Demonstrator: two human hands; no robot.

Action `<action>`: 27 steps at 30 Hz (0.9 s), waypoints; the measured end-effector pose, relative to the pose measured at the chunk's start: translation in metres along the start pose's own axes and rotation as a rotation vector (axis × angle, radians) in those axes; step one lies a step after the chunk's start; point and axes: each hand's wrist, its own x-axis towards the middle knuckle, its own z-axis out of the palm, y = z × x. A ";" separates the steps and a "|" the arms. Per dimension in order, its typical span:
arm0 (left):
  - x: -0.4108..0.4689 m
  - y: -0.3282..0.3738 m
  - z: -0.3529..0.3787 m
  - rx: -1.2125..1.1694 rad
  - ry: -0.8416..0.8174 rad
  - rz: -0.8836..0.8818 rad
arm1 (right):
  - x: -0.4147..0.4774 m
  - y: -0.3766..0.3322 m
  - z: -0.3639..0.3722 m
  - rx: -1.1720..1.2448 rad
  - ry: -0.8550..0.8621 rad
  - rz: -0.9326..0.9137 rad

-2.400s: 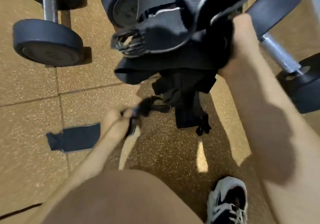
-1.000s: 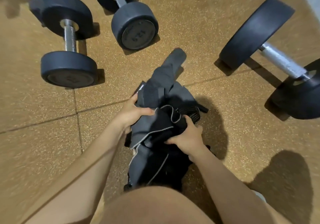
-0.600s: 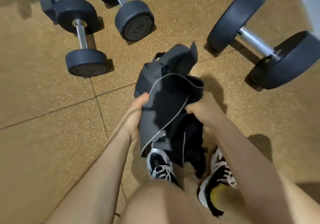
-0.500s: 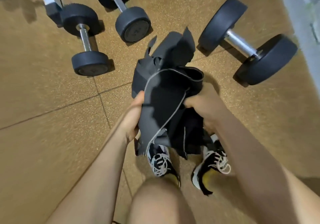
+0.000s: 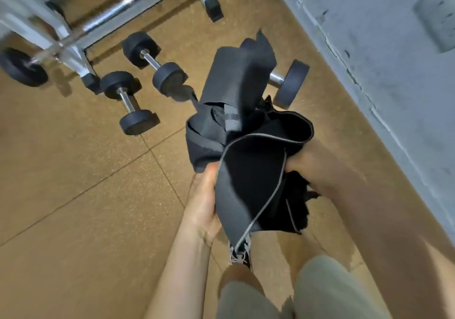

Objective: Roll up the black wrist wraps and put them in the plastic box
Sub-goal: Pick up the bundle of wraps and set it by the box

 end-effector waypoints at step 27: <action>-0.267 -0.353 0.237 1.208 -0.762 -0.074 | -0.536 0.302 -0.107 1.290 1.006 0.190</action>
